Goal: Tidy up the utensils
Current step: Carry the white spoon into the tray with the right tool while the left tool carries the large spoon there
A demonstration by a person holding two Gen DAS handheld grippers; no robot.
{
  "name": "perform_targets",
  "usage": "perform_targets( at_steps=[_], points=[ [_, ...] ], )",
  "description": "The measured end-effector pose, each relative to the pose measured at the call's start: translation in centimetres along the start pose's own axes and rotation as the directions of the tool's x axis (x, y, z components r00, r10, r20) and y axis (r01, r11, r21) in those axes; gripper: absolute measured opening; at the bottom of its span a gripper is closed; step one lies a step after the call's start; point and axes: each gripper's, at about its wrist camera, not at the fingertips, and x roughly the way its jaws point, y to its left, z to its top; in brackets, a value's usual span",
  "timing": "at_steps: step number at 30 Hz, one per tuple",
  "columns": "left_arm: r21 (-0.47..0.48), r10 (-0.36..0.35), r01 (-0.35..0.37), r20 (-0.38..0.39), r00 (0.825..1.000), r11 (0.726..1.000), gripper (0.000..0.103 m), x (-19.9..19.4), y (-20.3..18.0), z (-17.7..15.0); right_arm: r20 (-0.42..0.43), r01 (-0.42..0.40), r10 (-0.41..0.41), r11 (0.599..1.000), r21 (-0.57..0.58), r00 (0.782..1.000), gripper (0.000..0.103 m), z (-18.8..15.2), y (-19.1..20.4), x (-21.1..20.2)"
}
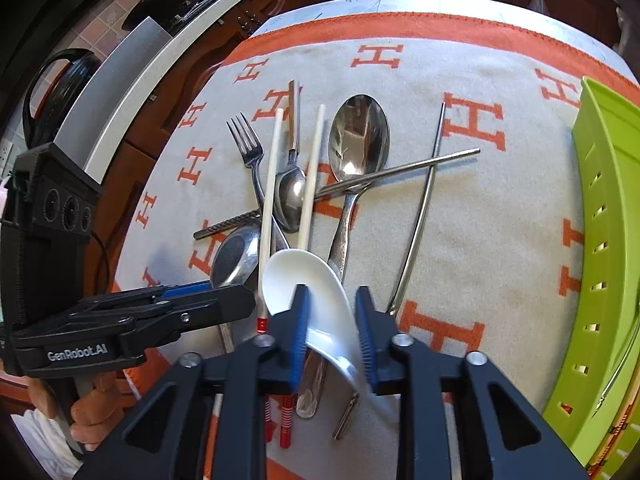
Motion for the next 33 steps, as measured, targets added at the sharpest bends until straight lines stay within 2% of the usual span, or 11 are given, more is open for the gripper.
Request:
perform_targets(
  at_steps=[1,4,7,12,20,26,33],
  points=[
    [-0.006,0.004,-0.004,-0.002,1.000,1.000,0.014,0.2,0.1,0.0,-0.003,-0.002,0.002,1.000,-0.007,1.000,0.015,-0.1,0.0,-0.1],
    [-0.018,0.001,-0.001,0.008,1.000,1.000,0.012,0.1,0.3,-0.1,0.005,0.018,-0.018,0.999,-0.041,1.000,0.005,-0.2,0.3,-0.2],
    [0.018,0.061,-0.061,0.035,0.998,0.998,0.005,-0.3,-0.3,-0.3,0.028,0.049,-0.047,0.997,-0.063,0.998,0.003,-0.6,0.9,-0.5],
    [0.092,0.114,-0.122,0.091,0.989,0.988,0.005,-1.6,-1.6,-0.6,0.102,0.050,-0.044,0.997,-0.053,0.994,0.002,-1.2,0.9,-2.3],
    [0.181,0.117,-0.141,0.135,0.984,0.973,0.005,-3.4,-4.1,-1.3,0.201,0.025,-0.027,1.000,0.014,0.979,0.002,-3.3,-0.8,-6.0],
    [0.253,0.106,-0.136,0.127,0.986,0.958,0.005,-3.5,-7.2,-2.2,0.286,0.015,-0.037,0.997,0.077,0.957,0.002,-5.8,-2.7,-10.8],
    [0.348,0.052,-0.073,0.070,0.996,0.935,0.005,-1.9,-13.1,-2.7,0.360,0.106,-0.183,0.969,0.223,0.915,0.002,-8.6,-7.6,-17.3]
  ],
)
